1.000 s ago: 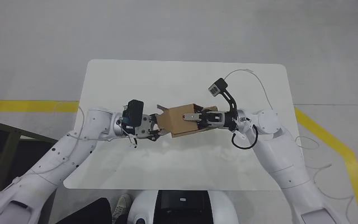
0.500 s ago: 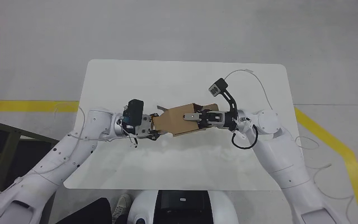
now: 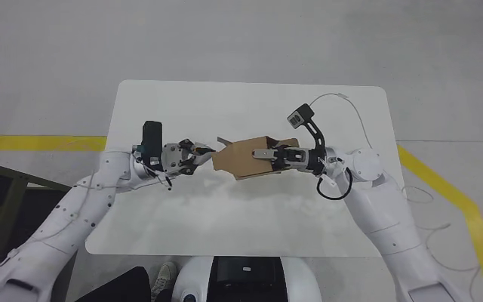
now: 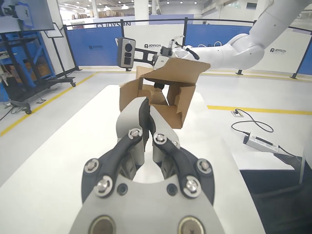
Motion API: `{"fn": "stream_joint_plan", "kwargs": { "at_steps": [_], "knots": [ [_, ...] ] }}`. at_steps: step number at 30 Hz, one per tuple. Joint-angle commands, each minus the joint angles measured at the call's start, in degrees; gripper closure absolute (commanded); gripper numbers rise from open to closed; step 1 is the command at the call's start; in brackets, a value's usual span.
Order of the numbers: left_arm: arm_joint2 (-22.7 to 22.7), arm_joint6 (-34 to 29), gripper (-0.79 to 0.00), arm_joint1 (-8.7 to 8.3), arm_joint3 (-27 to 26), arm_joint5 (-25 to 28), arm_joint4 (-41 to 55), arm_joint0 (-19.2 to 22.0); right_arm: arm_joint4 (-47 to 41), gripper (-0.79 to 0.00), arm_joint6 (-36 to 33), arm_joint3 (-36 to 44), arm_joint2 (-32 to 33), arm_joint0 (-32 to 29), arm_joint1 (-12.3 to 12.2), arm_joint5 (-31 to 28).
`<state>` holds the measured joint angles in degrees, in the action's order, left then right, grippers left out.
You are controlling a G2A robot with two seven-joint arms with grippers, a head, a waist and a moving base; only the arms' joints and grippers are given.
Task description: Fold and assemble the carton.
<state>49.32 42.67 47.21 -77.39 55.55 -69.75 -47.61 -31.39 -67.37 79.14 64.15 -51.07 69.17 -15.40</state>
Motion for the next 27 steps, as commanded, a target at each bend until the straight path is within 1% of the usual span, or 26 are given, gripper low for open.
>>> {"fn": "stream_joint_plan", "kwargs": {
  "at_steps": [1, 4, 8, 12, 16, 21, 27],
  "knots": [
    [1.2, -0.7, 0.0, -0.06, 0.3, -1.0, 1.3, -0.7, 0.0, 0.0, 0.0, 0.1, 0.0, -0.1, 0.0, 0.2],
    [2.3, -2.6, 0.0, 0.05, 1.1, -1.9, 4.0, -1.3, 0.1, 0.0, -0.2, 0.4, -0.3, -0.2, 0.0, 0.5],
    [2.6, -7.2, 0.0, 0.68, 2.2, -2.6, 7.7, -0.5, 0.2, 0.0, -0.8, 0.7, -1.1, -0.1, 0.1, 0.7],
    [1.6, -11.1, 0.0, 1.76, 2.8, -2.1, 11.1, 1.0, 0.0, 0.0, -1.3, 0.8, -2.2, 0.2, 0.3, 0.9],
    [-0.1, -15.3, 0.0, 3.0, 3.6, -0.7, 13.9, 2.8, -0.5, 0.0, -0.5, 0.5, -2.6, 0.4, 0.4, -0.1],
    [-0.5, -15.9, 0.0, 3.8, 3.1, 1.8, 13.4, 3.4, 0.4, 0.0, 0.2, -0.4, -2.6, 0.7, 0.4, 0.1],
    [0.5, -13.2, 0.0, 3.62, 0.0, 2.4, 9.4, 2.0, 1.0, 0.0, 1.4, -0.7, -2.1, 0.6, 0.4, -0.3]
  ]
}}
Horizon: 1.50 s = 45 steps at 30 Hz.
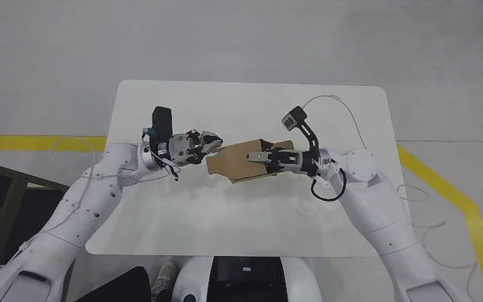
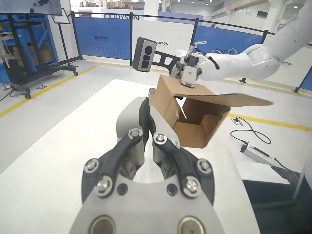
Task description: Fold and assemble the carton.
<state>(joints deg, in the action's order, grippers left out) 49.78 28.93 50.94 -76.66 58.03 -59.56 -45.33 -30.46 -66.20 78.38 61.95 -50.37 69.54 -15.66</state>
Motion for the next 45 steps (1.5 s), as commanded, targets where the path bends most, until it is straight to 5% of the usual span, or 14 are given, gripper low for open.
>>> {"fn": "stream_joint_plan", "kwargs": {
  "at_steps": [1, 25, 36, 38, 41, 43, 45],
  "knots": [
    [0.1, 0.7, 0.0, -0.19, -1.1, 0.0, -1.2, -0.5, 0.0, 0.0, 0.4, 0.1, 0.2, -0.1, 0.0, -0.1],
    [-5.5, 0.7, 0.0, -0.74, -3.4, 0.0, -2.9, 3.1, -0.3, 0.0, 0.7, 2.5, 1.5, -1.3, -0.5, 0.3],
    [-2.0, 4.5, -0.009, -1.8, -1.0, 0.0, 0.3, 0.4, 0.6, 0.0, 1.4, 2.2, 2.4, -1.4, -0.7, 0.1],
    [-0.8, 4.3, -0.185, -2.14, -0.6, 0.0, 2.3, -0.6, 1.2, 0.0, 1.7, 2.3, 2.6, -1.5, -0.8, 0.0],
    [0.8, 3.2, -0.345, -2.7, -0.9, 0.0, 5.1, -1.9, 2.9, 0.0, 2.7, 2.3, 3.0, -1.6, -1.0, 0.1],
    [1.9, 2.4, -0.785, -3.05, -1.3, 0.0, 6.8, -2.7, 4.7, 0.0, 3.6, 2.3, 3.1, -1.7, -1.1, 0.1],
    [2.8, 1.8, -0.785, -3.37, -2.1, 0.0, 8.8, -3.6, 5.7, 0.0, 4.3, 2.3, 3.1, -1.9, -1.1, 0.4]
  ]
}}
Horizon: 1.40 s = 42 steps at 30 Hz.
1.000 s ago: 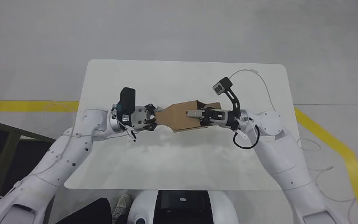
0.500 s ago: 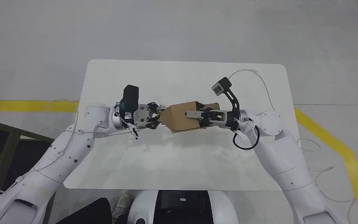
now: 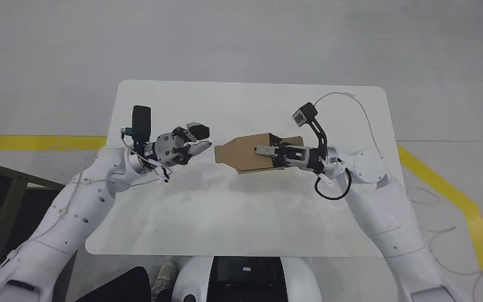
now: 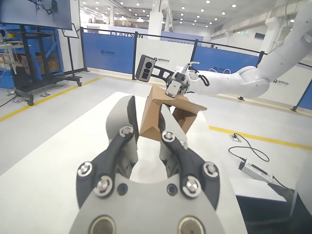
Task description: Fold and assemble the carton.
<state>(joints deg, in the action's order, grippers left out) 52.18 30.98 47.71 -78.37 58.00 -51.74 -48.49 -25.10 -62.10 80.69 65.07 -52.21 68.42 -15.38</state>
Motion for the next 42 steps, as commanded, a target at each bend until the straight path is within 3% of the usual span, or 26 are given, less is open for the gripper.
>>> {"fn": "stream_joint_plan", "kwargs": {
  "at_steps": [1, 11, 22, 42],
  "knots": [
    [0.7, -0.9, -0.785, -0.29, -0.9, 0.0, 1.8, -0.8, 0.4, 0.0, 0.3, 0.0, -0.1, -0.2, 0.0, 0.2],
    [2.5, -7.1, -0.785, -1.18, -5.4, 0.0, 6.4, -1.4, 2.3, 0.0, 0.5, -0.5, -1.7, 0.5, 0.1, 1.4],
    [0.8, -24.5, -0.785, -0.98, -5.5, -1.3, 10.5, 0.9, 3.7, 0.0, 1.1, 0.2, -2.5, 0.9, 0.1, 1.8],
    [3.0, -32.4, -0.785, -0.25, -3.3, 0.0, 19.4, -1.4, 2.9, 0.0, 2.0, 3.6, -1.3, -0.5, -0.3, 1.3]
  ]
}}
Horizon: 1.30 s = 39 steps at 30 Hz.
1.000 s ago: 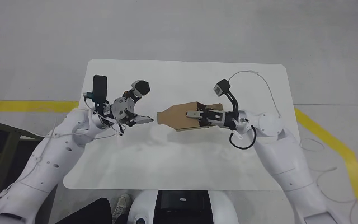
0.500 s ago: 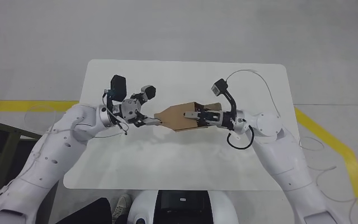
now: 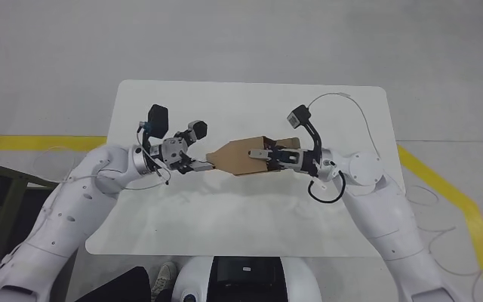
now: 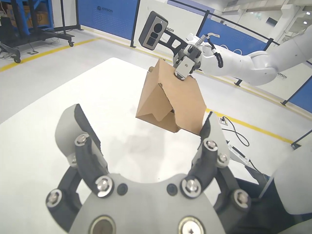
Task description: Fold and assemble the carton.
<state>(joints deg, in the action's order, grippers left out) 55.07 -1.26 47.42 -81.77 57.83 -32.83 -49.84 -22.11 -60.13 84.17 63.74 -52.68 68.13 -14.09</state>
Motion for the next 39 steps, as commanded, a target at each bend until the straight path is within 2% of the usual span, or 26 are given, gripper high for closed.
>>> {"fn": "stream_joint_plan", "kwargs": {
  "at_steps": [1, 11, 24, 39],
  "knots": [
    [0.2, -0.4, -0.785, 0.07, 0.1, 0.2, 0.9, -0.2, 0.0, 0.0, 0.0, 0.2, 0.1, -0.1, 0.0, 0.0],
    [1.5, -2.2, -0.785, 0.38, 0.6, 0.1, 4.1, -0.5, 0.2, 0.0, -0.5, 0.9, -0.3, -0.3, -0.1, 0.2],
    [1.3, -7.0, -0.785, 1.33, 1.2, -1.8, 5.7, 0.1, 1.8, 0.0, 0.1, 2.9, 0.1, -0.7, -0.4, 0.3],
    [0.9, -11.2, -0.785, 2.36, 2.7, -1.1, 9.2, 0.8, 2.5, 0.0, 0.7, 5.4, 0.4, -1.6, -0.8, 0.7]
  ]
}}
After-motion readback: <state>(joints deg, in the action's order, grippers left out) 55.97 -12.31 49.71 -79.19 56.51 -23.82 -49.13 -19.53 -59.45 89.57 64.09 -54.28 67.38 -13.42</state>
